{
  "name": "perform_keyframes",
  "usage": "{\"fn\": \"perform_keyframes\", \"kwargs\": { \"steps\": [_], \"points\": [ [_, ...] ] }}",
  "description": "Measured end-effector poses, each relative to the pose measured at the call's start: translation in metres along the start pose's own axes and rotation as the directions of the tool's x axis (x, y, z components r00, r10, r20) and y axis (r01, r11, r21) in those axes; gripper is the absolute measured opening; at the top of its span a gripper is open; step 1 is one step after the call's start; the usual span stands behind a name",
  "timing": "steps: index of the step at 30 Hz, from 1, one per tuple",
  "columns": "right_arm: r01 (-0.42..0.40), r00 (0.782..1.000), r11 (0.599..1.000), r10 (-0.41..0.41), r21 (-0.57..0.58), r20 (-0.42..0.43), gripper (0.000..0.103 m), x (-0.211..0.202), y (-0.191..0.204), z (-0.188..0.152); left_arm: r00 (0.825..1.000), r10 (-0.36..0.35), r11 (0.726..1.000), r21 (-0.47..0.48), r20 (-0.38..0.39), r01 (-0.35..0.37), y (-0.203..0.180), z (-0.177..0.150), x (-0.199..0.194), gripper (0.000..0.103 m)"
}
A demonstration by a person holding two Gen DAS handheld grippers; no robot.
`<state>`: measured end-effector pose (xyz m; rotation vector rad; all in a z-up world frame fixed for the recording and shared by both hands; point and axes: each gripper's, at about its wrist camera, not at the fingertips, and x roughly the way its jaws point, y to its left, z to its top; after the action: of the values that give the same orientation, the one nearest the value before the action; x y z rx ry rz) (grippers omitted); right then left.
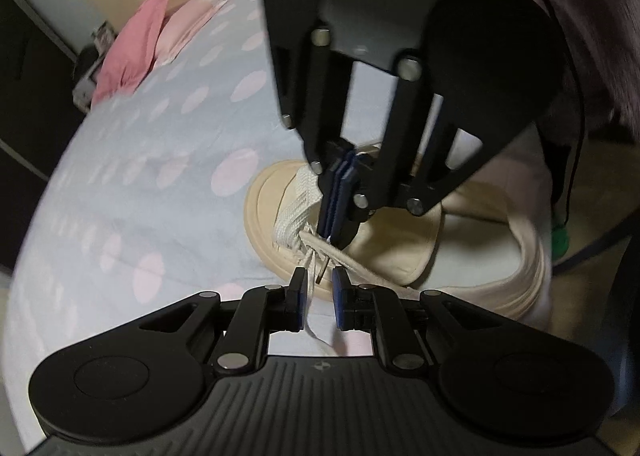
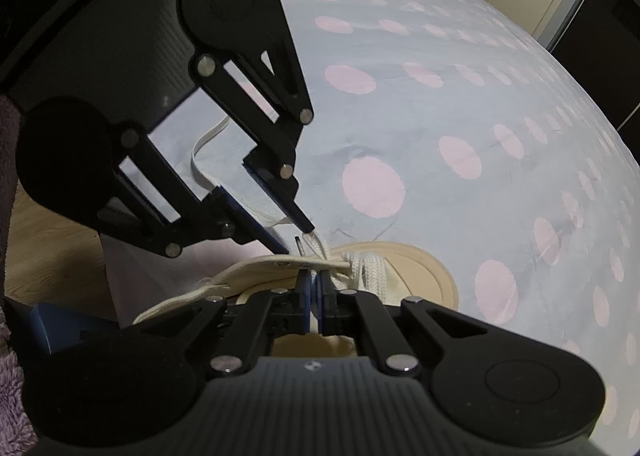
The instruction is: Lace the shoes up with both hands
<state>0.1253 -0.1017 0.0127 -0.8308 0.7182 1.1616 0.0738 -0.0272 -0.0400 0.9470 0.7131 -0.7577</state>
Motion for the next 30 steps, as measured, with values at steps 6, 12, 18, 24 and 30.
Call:
{"fn": "perform_keyframes", "kwargs": {
  "steps": [6,12,18,24,30],
  "points": [
    [-0.003,1.000,1.000,0.003,0.003,-0.001,0.004,0.004,-0.003,0.001,1.000,0.027,0.997,0.078,-0.013,-0.026,-0.005,0.005,0.013,0.011],
    [-0.001,1.000,1.000,0.001,0.002,0.000,0.004,-0.008,-0.004,0.001,0.999,0.029,0.997,0.073,-0.025,-0.027,-0.003,0.010,0.020,0.003],
    [0.015,1.000,1.000,-0.015,-0.001,0.011,0.007,-0.012,-0.001,0.000,0.999,0.019,1.000,0.008,-0.029,-0.019,0.006,0.012,0.012,0.002],
    [0.062,0.997,0.997,-0.064,0.052,0.043,0.038,-0.030,-0.003,-0.006,0.999,0.013,0.997,-0.077,-0.035,-0.016,0.014,0.005,0.001,0.001],
    [0.119,0.992,0.982,-0.125,0.148,0.035,0.050,-0.040,-0.014,-0.027,0.999,0.004,0.987,-0.161,-0.042,-0.010,0.018,-0.010,-0.021,0.001]
  ]
}}
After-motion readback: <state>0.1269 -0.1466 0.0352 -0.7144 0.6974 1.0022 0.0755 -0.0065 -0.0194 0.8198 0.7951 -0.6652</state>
